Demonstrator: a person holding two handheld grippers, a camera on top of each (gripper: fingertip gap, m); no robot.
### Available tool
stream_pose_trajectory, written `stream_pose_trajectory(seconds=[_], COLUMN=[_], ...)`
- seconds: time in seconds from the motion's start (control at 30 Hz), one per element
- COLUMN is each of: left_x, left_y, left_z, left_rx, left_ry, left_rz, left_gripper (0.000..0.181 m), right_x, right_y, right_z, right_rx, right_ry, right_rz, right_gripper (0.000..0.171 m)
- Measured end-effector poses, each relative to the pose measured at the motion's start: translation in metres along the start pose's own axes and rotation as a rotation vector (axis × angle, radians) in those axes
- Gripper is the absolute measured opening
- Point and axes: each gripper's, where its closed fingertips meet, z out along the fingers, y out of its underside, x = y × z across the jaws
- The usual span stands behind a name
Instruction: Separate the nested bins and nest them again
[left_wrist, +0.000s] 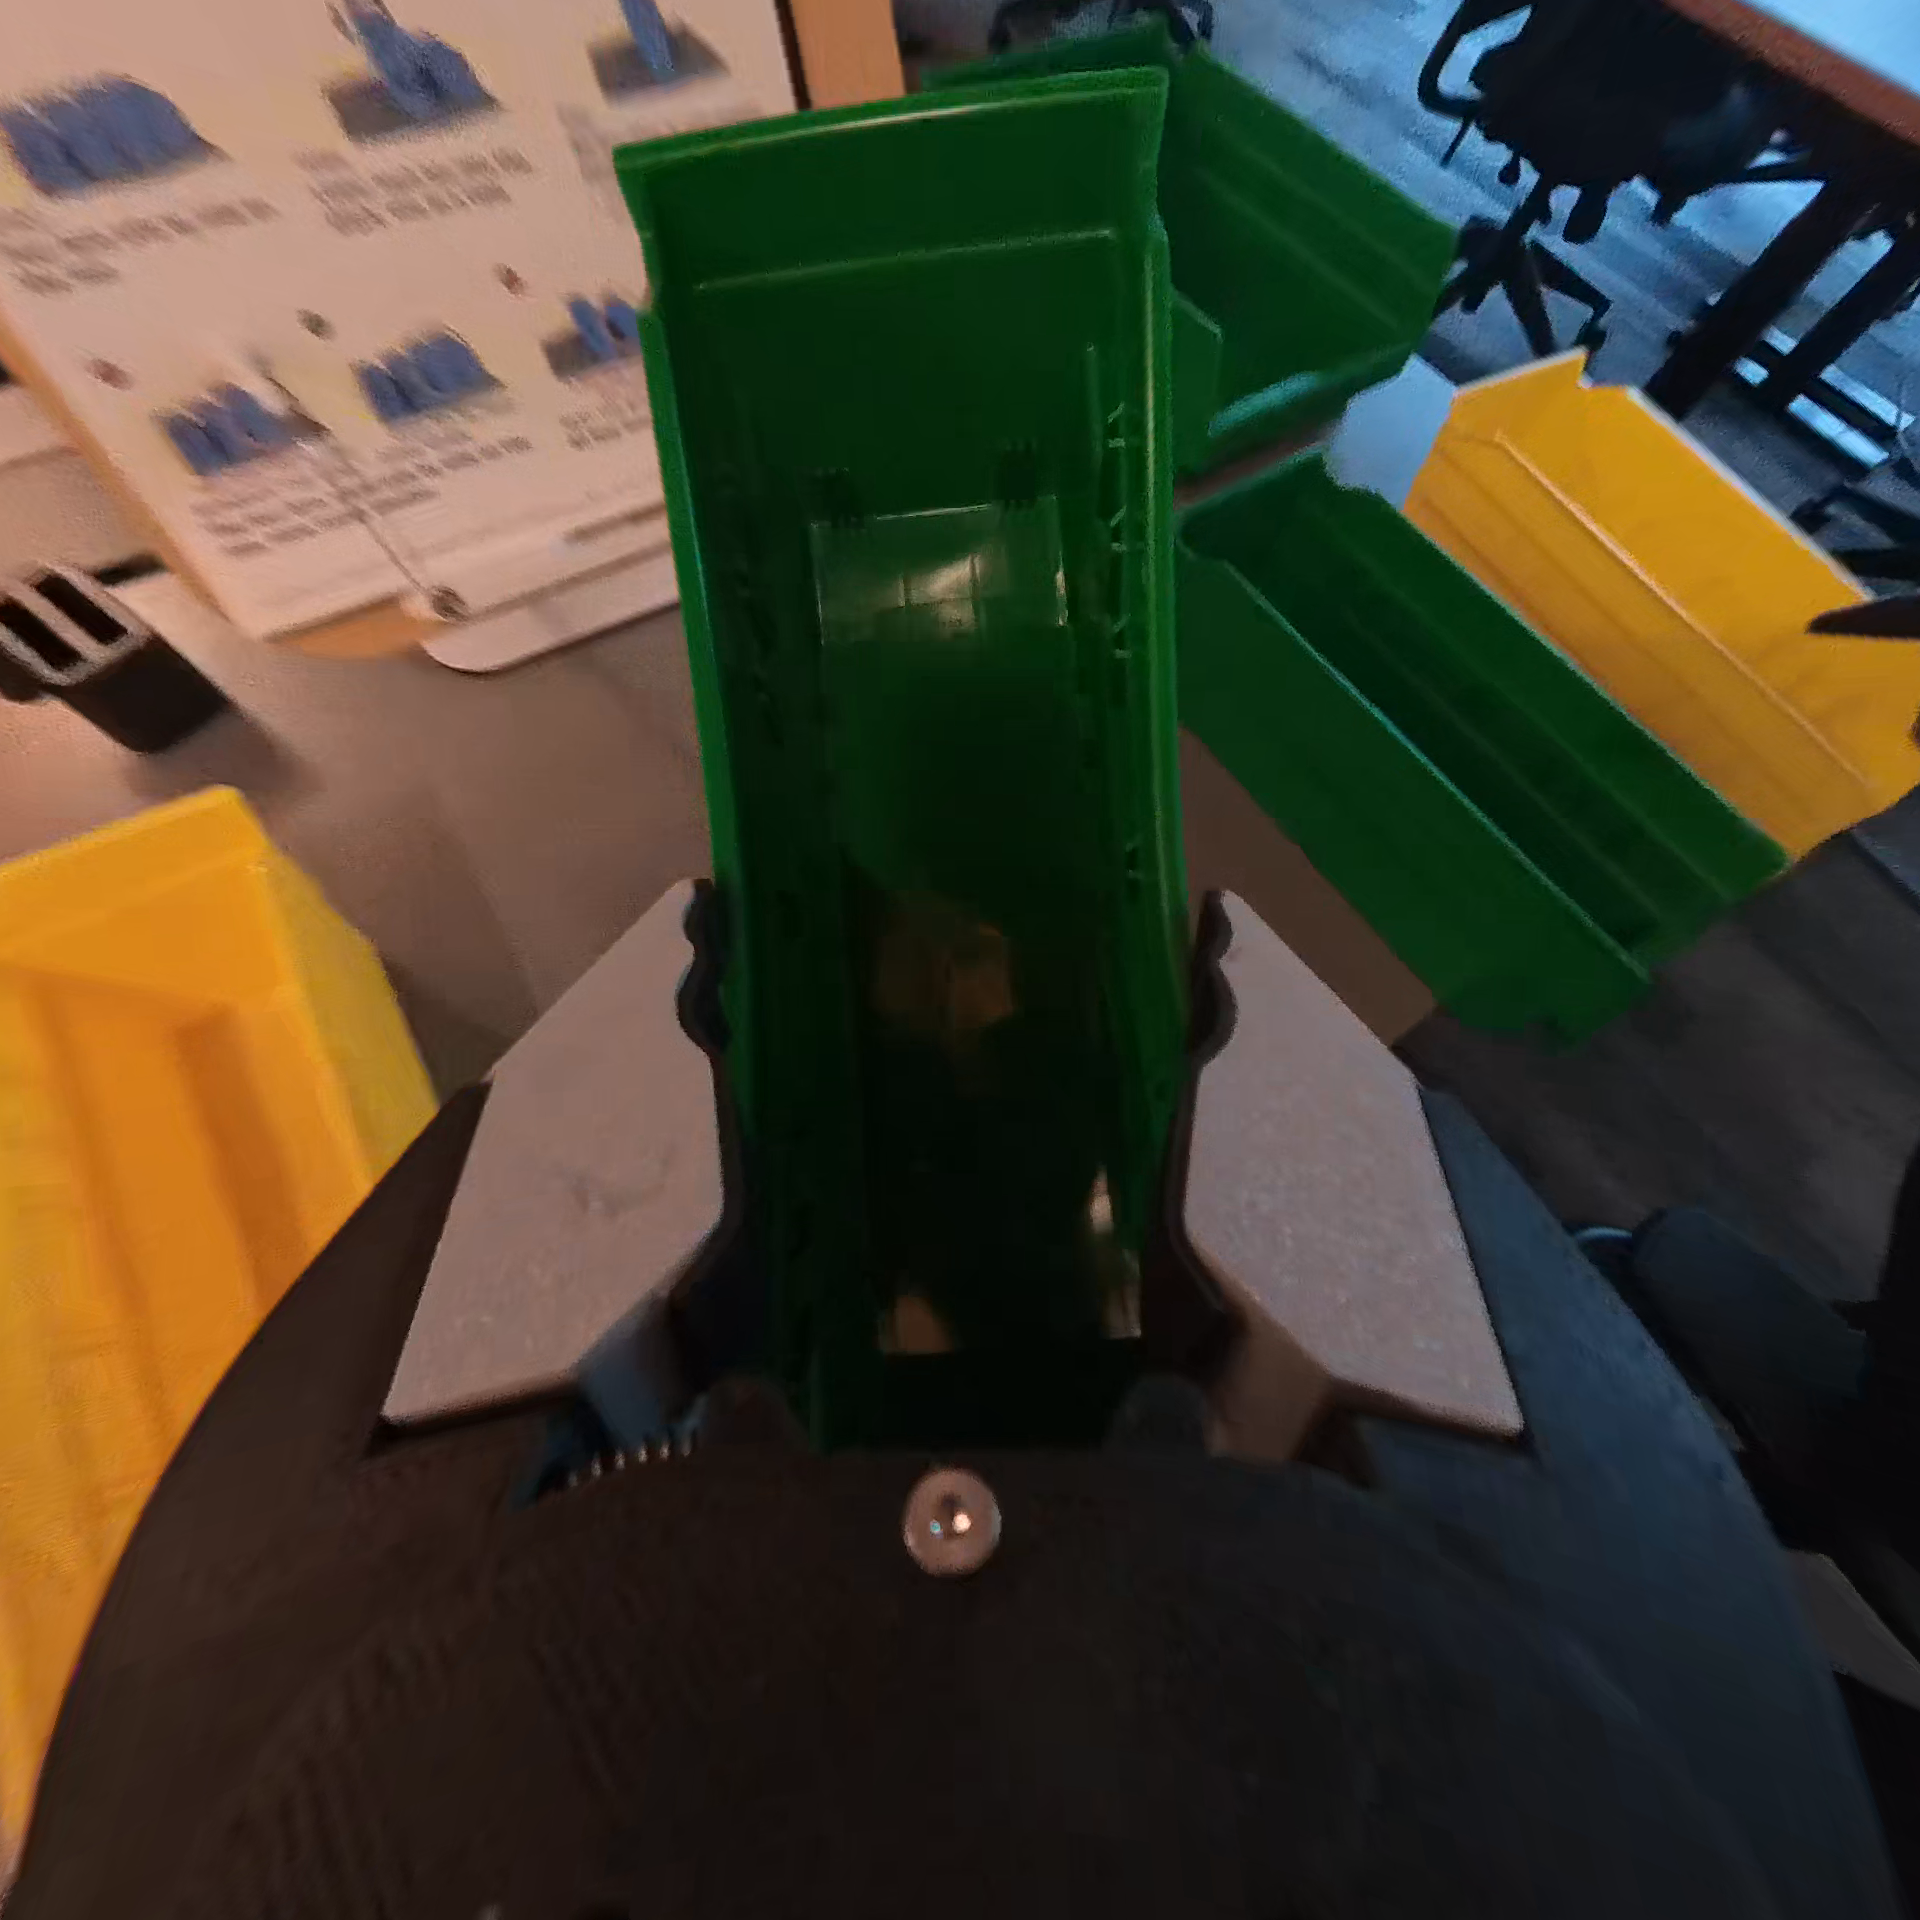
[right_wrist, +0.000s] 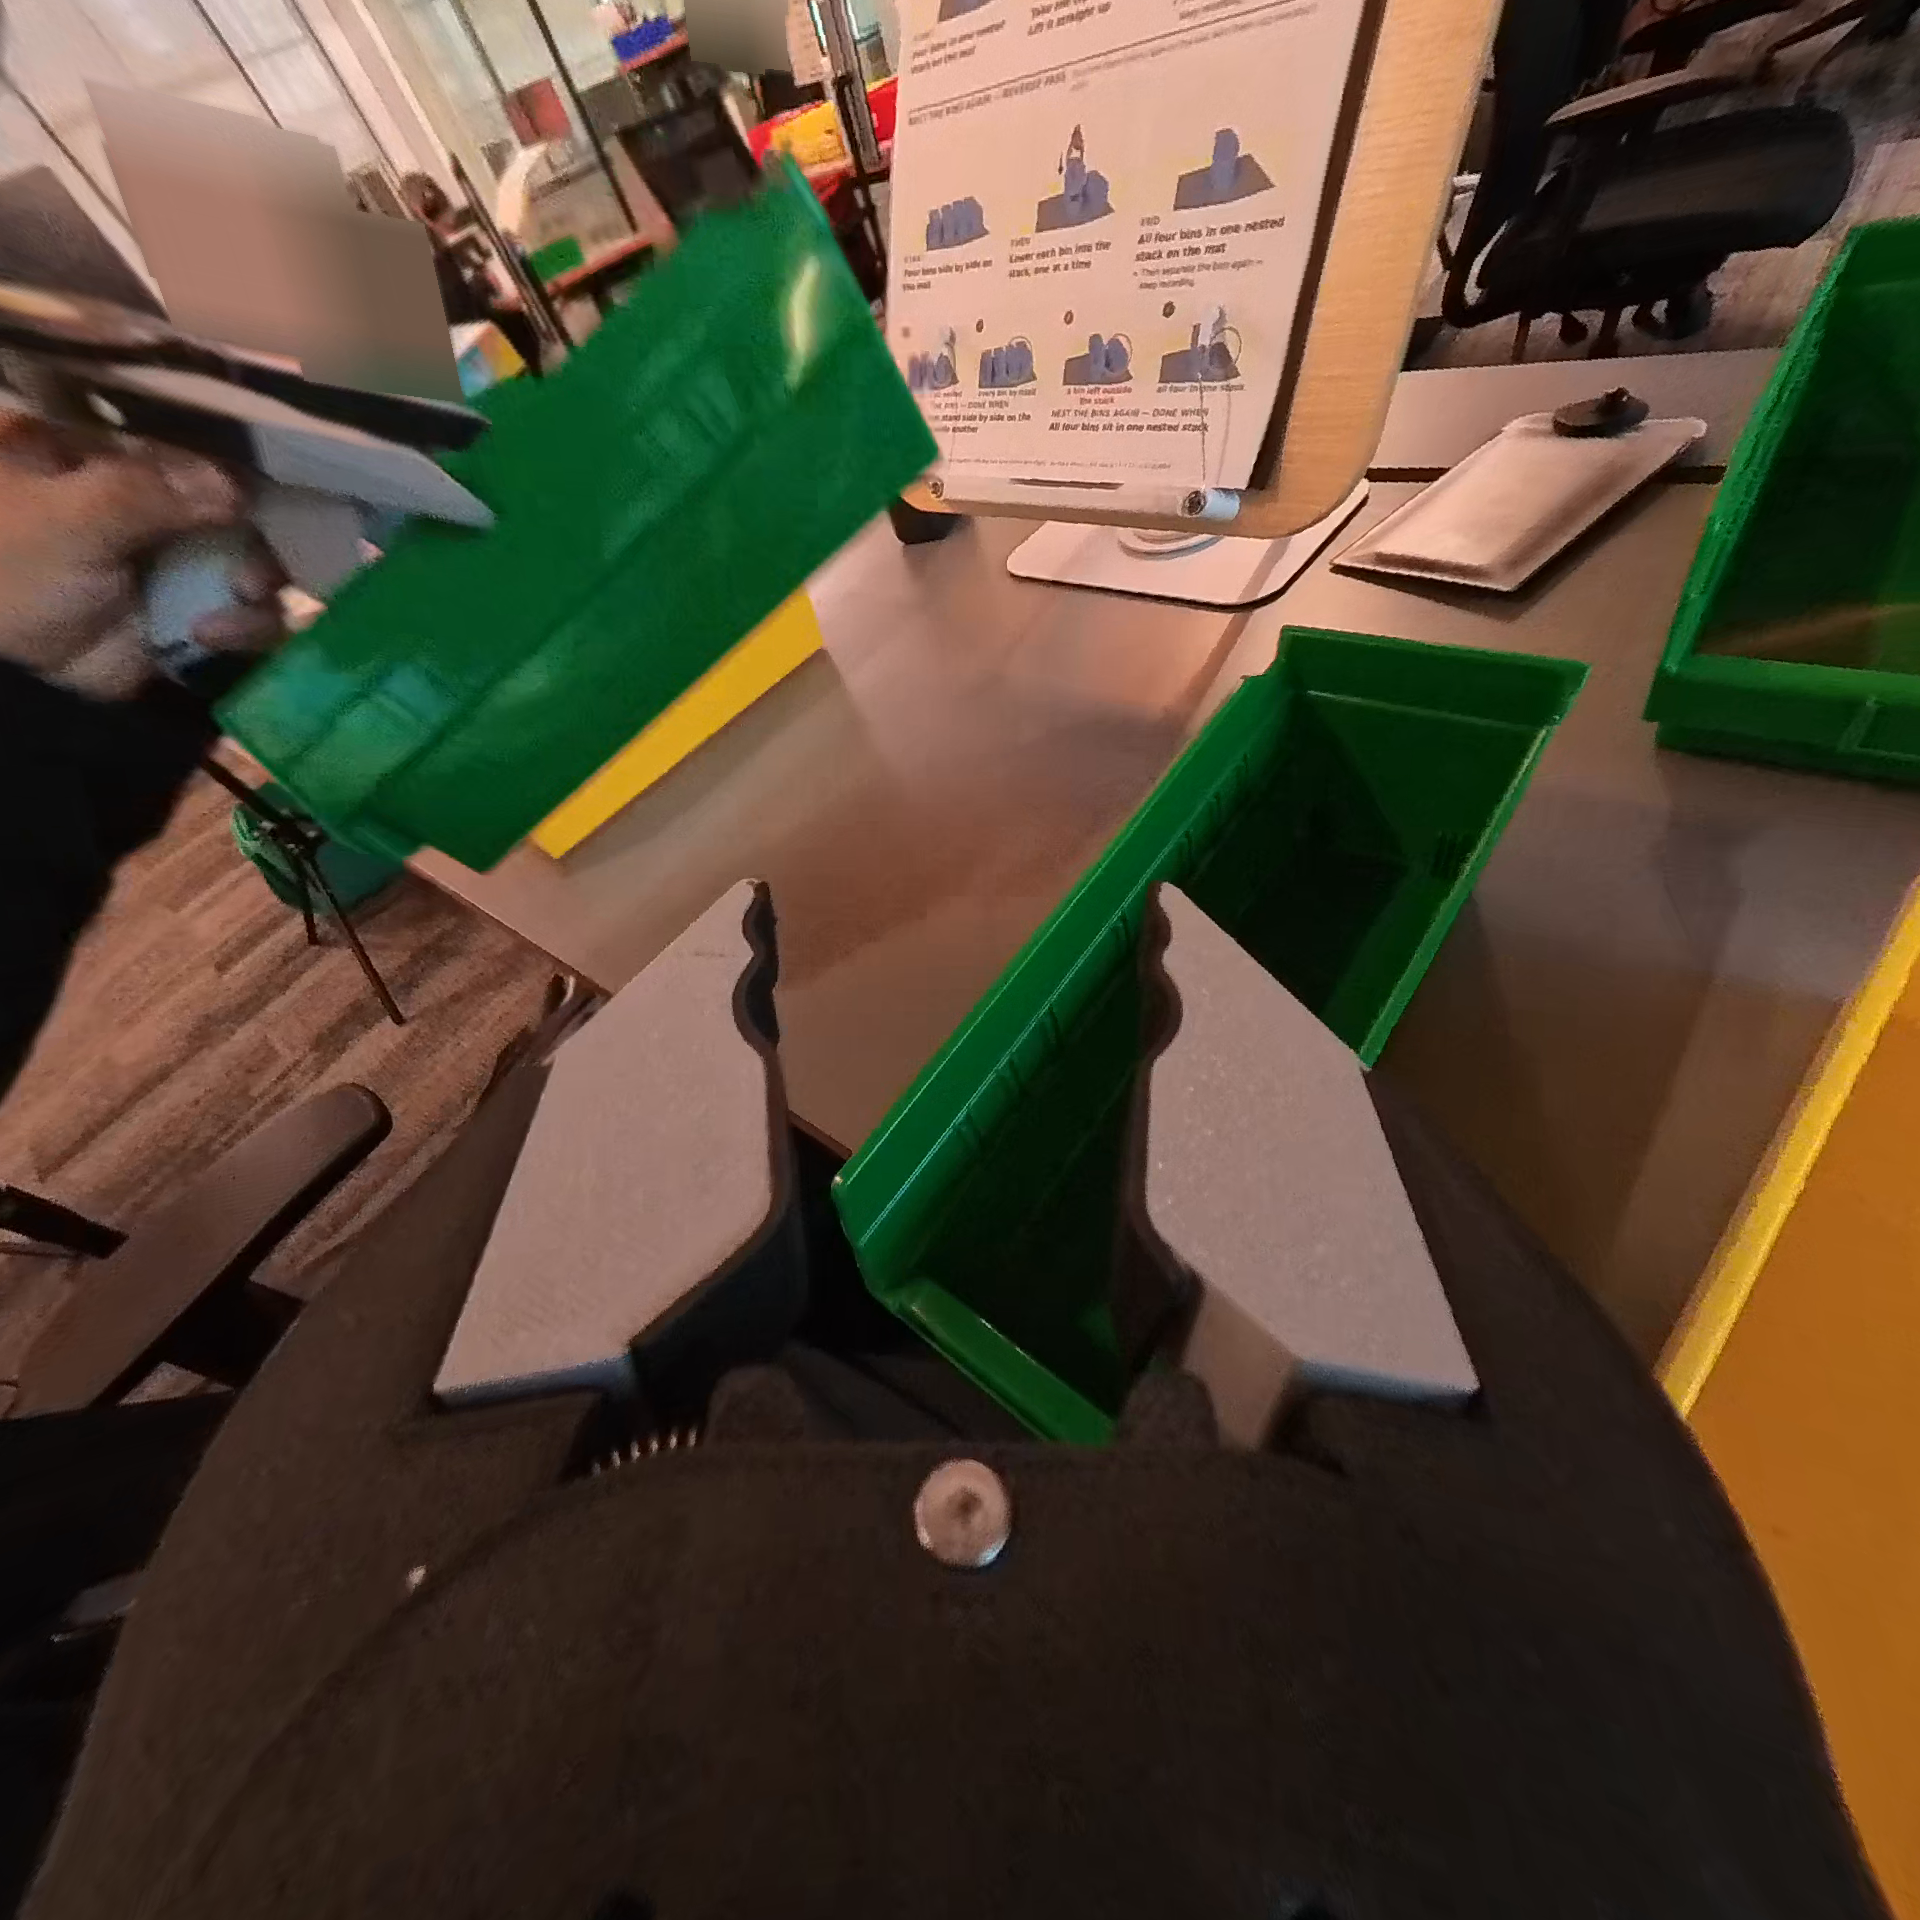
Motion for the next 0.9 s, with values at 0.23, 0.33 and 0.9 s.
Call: stream_pose_trajectory(seconds=[0.23, 0.33, 0.9], left_x=[0.014, 0.027, 0.134], left_y=[0.069, 0.059, 0.181], left_z=[0.096, 0.1, 0.038], left_rx=[-0.067, 0.035, -0.336], left_ry=[-0.013, 0.082, 0.208], left_rz=[-0.145, -0.266, 0.789], left_gripper=[0.108, 0.095, 0.082], right_x=[0.004, 0.006, 0.003], right_y=[0.01, 0.007, 0.011], right_z=[0.002, 0.0, -0.026], right_rx=[-0.067, -0.058, -0.066], right_ry=[0.006, 0.016, -0.041], right_rz=[-0.036, -0.034, -0.108], right_gripper=[0.068, 0.068, 0.065])
